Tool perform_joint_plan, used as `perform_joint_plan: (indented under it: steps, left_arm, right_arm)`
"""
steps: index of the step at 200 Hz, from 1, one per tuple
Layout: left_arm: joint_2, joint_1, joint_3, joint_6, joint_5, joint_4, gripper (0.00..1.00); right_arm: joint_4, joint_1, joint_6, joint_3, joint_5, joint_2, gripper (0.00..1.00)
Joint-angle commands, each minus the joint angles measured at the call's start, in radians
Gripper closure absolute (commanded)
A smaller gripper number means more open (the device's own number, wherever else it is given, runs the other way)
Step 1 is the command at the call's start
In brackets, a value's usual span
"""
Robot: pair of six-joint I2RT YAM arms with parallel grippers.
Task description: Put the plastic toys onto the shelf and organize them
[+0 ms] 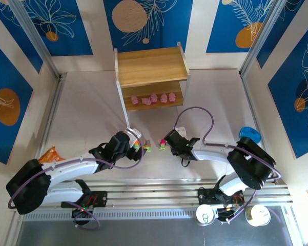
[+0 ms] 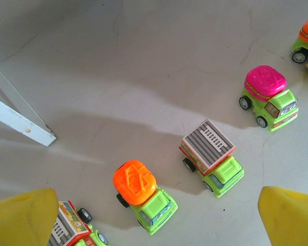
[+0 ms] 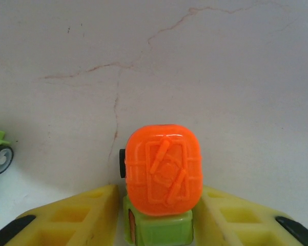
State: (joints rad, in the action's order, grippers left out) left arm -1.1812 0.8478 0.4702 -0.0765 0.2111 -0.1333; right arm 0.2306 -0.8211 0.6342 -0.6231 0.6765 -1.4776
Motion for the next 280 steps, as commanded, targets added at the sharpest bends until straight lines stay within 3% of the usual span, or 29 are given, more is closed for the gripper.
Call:
perform_joint_plan:
  steps: [1,103,217,280]
  left_arm:
    - [-0.008,0.008,0.025,-0.006,0.011,0.014,0.0]
    - [-0.008,0.008,0.024,-0.006,0.011,0.012,0.0]
    - [-0.001,0.008,0.022,-0.004,0.02,0.011,0.0]
    - [-0.001,0.008,0.021,-0.003,0.023,0.013,0.0]
  right_arm:
    - [0.006,0.008,0.01,-0.027,0.011,-0.01,0.59]
    - [0.029,0.007,0.024,-0.027,0.027,0.027,0.75]
    - [0.267,-0.055,0.0,-0.178,0.08,0.238,0.75]
    - [0.426,-0.103,-0.068,-0.366,0.126,0.3,0.76]
